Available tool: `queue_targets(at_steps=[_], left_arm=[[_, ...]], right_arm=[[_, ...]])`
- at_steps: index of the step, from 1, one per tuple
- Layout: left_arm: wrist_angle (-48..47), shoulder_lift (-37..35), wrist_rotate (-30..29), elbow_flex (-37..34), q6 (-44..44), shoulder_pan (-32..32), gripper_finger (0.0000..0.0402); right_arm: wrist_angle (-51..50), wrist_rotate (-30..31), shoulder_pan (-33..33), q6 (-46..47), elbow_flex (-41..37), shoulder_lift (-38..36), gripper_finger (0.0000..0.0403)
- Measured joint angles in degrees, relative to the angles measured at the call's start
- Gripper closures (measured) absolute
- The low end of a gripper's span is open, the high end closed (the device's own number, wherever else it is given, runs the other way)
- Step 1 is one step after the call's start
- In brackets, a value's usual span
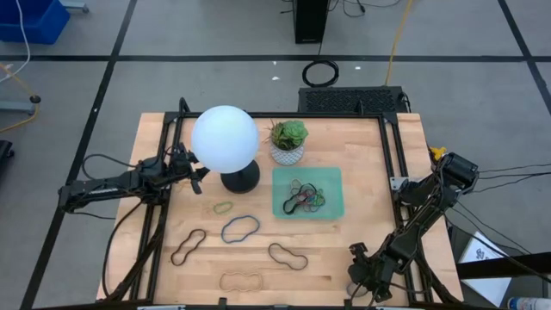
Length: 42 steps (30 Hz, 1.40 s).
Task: Pick and place rubber bands into bin
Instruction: Put the bottom blue rubber band into the blue bin
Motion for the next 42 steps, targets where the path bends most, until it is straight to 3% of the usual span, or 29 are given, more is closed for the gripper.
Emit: queue_targets(at_steps=[11,27,34,42], left_arm=[[-0.1,0.0,0.0,0.0,0.0,0.0,0.0215],[-0.1,0.0,0.0,0.0,0.0,0.0,0.0215],[-0.1,0.0,0.0,0.0,0.0,0.0,0.0215],[-0.1,0.0,0.0,0.0,0.0,0.0,0.0215]], right_arm=[[0.4,0.4,0.6,-3.0,-3.0,-0.3,0.0247],[0.3,0.2,0.4,-3.1,-3.1,-0.1,0.0395],[2.5,-5.8,-1.6,-2.4,-3.4,-2.8,0.0401],[2.0,-1.1,-5.3,-5.9,-3.4,-9.4,0.0402]])
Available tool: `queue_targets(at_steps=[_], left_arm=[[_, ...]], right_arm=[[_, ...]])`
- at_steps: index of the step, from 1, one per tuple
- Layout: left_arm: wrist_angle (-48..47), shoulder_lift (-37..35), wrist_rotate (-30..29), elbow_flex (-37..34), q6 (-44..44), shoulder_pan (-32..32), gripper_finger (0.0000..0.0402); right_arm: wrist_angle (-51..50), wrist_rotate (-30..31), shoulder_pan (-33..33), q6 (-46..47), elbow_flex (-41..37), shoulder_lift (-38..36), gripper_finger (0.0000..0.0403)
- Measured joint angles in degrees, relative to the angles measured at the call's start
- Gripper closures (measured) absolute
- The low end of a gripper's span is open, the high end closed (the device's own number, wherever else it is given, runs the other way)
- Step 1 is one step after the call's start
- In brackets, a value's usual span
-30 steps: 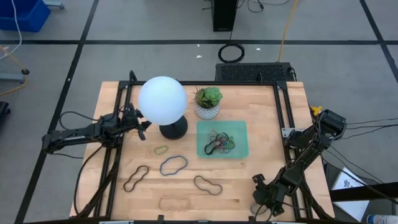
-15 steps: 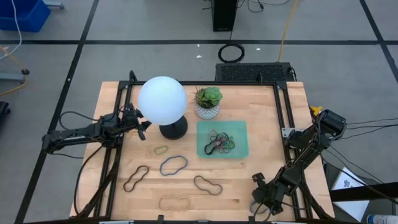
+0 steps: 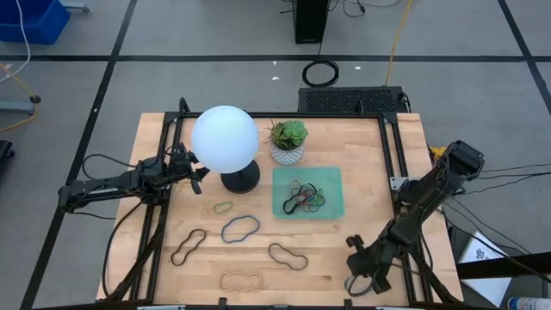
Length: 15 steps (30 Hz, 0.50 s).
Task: Pick and place rubber bands into bin
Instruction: Put the bottom blue rubber band into the blue bin
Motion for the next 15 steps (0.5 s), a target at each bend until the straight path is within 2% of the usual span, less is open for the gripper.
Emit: queue_targets(at_steps=[6,11,15], left_arm=[[0.0,0.0,0.0,0.0,0.0,0.0,0.0215],[0.0,0.0,0.0,0.0,1.2,0.0,0.0215],[0.0,0.0,0.0,0.0,1.5,0.0,0.0215]], right_arm=[[0.2,8.0,-6.0,-3.6,0.0,-6.7,0.0402],[2.4,15.4,-12.7,-12.4,0.1,-12.3,0.0402],[7.0,20.3,-18.3,-22.9,0.1,-16.1,0.0402]])
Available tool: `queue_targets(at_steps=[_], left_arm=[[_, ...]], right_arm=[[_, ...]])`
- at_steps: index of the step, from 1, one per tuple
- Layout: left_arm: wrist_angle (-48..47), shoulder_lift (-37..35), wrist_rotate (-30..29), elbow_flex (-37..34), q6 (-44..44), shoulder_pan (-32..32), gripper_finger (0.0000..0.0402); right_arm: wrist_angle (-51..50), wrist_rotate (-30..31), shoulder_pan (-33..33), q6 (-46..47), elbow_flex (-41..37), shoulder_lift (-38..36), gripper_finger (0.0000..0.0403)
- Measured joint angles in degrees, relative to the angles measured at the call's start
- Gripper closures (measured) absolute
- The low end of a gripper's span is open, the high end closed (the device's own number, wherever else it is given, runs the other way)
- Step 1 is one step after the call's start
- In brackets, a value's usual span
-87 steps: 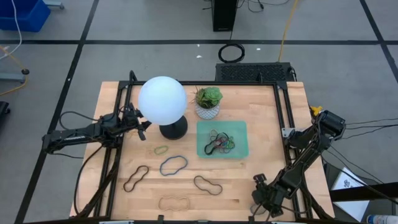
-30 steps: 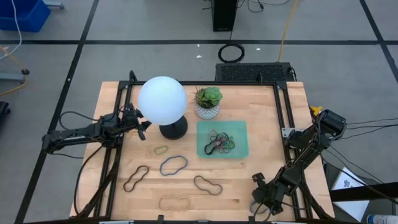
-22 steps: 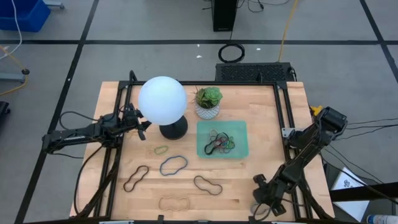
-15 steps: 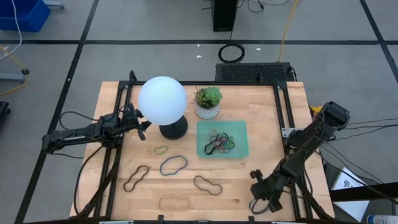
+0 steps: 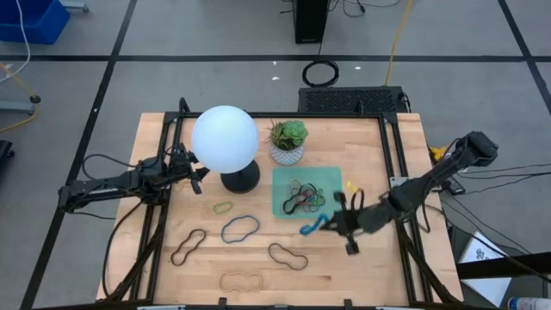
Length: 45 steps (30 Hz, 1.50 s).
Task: Pick and place rubber bands into bin
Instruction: Put the bottom blue rubber band into the blue bin
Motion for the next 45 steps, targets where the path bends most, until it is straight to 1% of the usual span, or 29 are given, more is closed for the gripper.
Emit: queue_targets(at_steps=[3,6,8,10,13,17,23,27,33,45], left_arm=[[0.0,0.0,0.0,0.0,0.1,0.0,0.0215],[0.0,0.0,0.0,0.0,0.1,0.0,0.0215],[0.0,0.0,0.0,0.0,0.1,0.0,0.0215],[0.0,0.0,0.0,0.0,0.1,0.0,0.0215],[0.0,0.0,0.0,0.0,0.1,0.0,0.0215],[0.0,0.0,0.0,0.0,0.1,0.0,0.0215],[0.0,0.0,0.1,0.0,0.1,0.0,0.0215],[0.0,0.0,0.1,0.0,0.3,0.0,0.0215],[0.0,0.0,0.0,0.0,0.3,0.0,0.0215],[0.0,0.0,0.0,0.0,0.6,0.0,0.0215]], right_arm=[[6.6,2.0,-4.2,-9.6,0.0,-1.5,0.0403],[13.7,2.3,-8.5,-19.0,0.1,-1.6,0.0403],[17.4,2.3,-11.3,-22.6,0.1,-0.9,0.0403],[19.0,2.3,-14.1,-23.8,0.1,0.5,0.0403],[18.6,2.3,-17.7,-23.2,0.1,3.7,0.0403],[17.7,2.1,-20.6,-20.2,-1.4,8.8,0.0403],[17.5,1.9,-22.0,-13.5,-4.8,15.9,0.0403],[17.6,1.8,-21.9,-10.4,-6.2,18.8,0.0403],[17.7,1.9,-21.9,-6.6,-8.1,19.3,0.0403],[18.1,1.9,-21.8,-6.6,-8.9,18.9,0.0379]])
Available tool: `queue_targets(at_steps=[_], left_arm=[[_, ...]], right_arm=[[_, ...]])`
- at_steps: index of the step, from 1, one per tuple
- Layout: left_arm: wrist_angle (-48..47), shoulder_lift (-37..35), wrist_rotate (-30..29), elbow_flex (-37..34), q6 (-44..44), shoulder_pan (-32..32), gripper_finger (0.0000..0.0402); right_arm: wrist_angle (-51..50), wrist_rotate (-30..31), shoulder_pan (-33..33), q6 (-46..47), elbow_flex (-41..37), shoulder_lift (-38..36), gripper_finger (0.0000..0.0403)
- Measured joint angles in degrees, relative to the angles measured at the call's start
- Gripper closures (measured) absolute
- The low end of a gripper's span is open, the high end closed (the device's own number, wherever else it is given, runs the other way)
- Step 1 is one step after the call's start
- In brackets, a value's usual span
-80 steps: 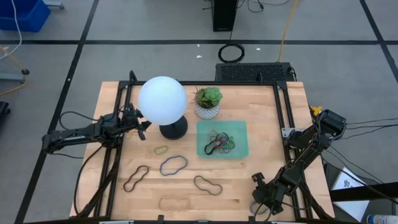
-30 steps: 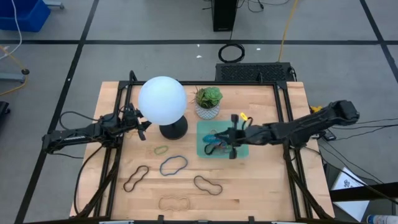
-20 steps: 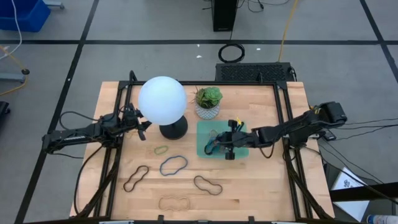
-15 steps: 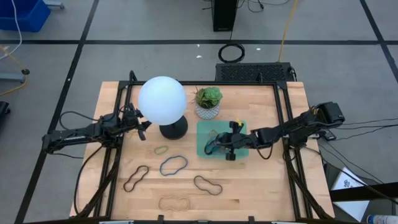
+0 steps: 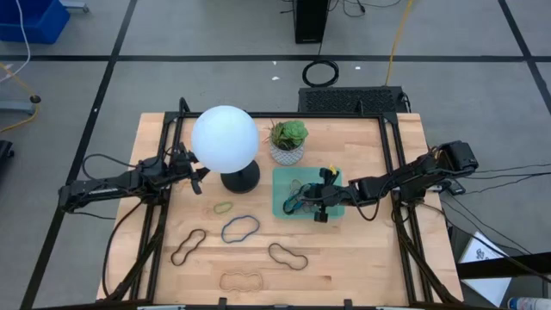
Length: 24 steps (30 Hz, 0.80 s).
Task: Pick and place rubber bands into bin
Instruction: Put the bottom blue rubber band into the blue bin, then put the right black rubber band into the blue bin
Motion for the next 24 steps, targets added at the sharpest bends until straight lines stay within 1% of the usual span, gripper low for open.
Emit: queue_targets(at_steps=[7,10,13,19,22,24], left_arm=[[0.0,0.0,0.0,0.0,0.0,0.0,0.0215],[0.0,0.0,0.0,0.0,0.0,0.0,0.0215],[0.0,0.0,0.0,0.0,0.0,0.0,0.0215],[0.0,0.0,0.0,0.0,-0.2,0.0,0.0215],[0.0,0.0,0.0,0.0,-0.2,0.0,0.0215],[0.0,0.0,0.0,0.0,-0.2,0.0,0.0215]], right_arm=[[0.0,0.0,0.0,4.5,0.0,0.0,0.0376],[0.3,0.1,0.0,4.3,0.0,0.0,0.0361],[1.4,0.1,0.0,4.2,0.0,0.0,0.0328],[4.6,-0.2,0.0,2.7,0.0,0.0,0.0249],[8.8,-3.3,0.4,2.1,0.0,0.0,0.0226],[12.1,-5.6,1.0,-0.7,0.0,0.0,0.0216]])
